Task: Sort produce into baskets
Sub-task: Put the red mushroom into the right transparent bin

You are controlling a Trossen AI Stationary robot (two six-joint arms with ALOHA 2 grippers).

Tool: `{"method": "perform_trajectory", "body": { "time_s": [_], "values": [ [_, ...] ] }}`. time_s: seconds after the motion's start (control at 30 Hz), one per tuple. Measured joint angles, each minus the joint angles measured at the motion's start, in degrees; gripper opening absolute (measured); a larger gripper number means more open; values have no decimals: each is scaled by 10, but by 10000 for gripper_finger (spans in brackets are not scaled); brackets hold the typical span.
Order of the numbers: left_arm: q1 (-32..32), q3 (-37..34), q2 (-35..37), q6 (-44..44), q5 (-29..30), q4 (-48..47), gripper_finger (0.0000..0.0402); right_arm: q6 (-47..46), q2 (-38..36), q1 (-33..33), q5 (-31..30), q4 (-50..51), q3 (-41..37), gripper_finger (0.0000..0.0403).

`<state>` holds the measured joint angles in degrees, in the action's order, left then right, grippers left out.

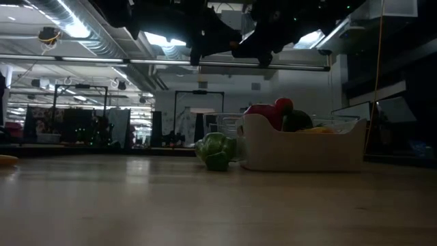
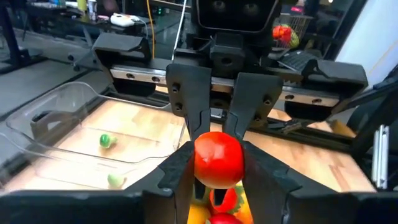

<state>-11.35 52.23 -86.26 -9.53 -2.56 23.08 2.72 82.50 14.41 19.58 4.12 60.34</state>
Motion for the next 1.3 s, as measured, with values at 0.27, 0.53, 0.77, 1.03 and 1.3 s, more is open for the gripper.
{"method": "perform_trajectory", "body": {
  "time_s": [0.27,0.53,0.77,1.03,1.3],
  "values": [
    [5,-1,0,11,22,-5,202,0,-1,0,-13,4,0,17],
    [-7,-2,0,8,24,-19,232,6,-2,42,-77,61,0,17],
    [-16,-2,0,7,20,-56,233,20,-2,115,-165,170,0,17],
    [-14,-2,0,6,18,-79,233,31,-2,208,-240,313,0,17],
    [-14,-1,0,6,17,-78,233,32,30,259,-208,348,0,17]
  ]
}}
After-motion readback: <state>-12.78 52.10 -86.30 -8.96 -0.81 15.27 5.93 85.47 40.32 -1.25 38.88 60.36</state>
